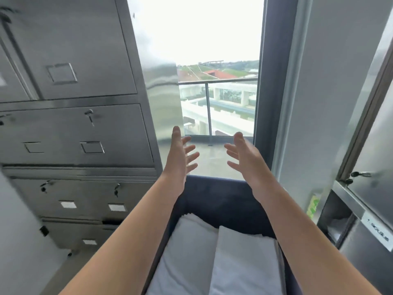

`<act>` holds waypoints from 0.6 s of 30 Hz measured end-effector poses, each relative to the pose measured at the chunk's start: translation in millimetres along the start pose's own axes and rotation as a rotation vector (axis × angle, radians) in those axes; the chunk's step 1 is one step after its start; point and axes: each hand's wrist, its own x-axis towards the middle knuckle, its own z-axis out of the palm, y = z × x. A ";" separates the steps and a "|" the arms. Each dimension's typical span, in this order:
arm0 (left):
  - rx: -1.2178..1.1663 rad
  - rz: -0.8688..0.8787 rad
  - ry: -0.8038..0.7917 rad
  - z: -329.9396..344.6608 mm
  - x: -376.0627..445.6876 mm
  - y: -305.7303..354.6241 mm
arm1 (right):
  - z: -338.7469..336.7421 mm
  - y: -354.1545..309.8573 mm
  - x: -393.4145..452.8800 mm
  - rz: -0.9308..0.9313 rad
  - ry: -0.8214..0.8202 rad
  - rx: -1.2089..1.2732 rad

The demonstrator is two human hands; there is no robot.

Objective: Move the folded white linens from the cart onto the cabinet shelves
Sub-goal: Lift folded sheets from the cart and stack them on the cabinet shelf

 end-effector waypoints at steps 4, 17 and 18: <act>-0.024 0.057 -0.014 -11.4 -7.0 34.6 | 17.1 -36.3 -3.1 -0.047 -0.006 0.038; -0.072 0.179 -0.120 -65.5 -10.7 93.6 | 91.9 -88.5 -15.1 -0.211 0.131 0.059; -0.073 0.185 -0.135 -74.0 -7.8 95.5 | 101.1 -90.0 -15.7 -0.226 0.152 0.050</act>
